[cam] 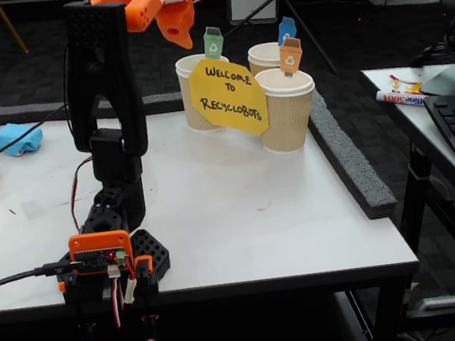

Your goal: Sort rubbish by color.

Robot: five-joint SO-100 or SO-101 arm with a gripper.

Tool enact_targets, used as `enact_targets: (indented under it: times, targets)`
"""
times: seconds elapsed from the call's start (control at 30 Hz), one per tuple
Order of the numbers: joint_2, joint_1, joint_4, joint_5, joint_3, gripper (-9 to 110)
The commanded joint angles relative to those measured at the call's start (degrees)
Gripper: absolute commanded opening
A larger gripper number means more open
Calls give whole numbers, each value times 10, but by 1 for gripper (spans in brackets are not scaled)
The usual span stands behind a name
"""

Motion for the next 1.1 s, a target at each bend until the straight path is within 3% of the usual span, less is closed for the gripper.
enact_targets:
  times: [0.0, 0.17, 0.67, 1.07]
  targets:
    - [34, 13, -9, -6, -44, 12]
    - [133, 34, -13, 0, 49, 5]
    - [675, 65, 4, -5, 440, 3]
    - [896, 52, 98, -6, 503, 3]
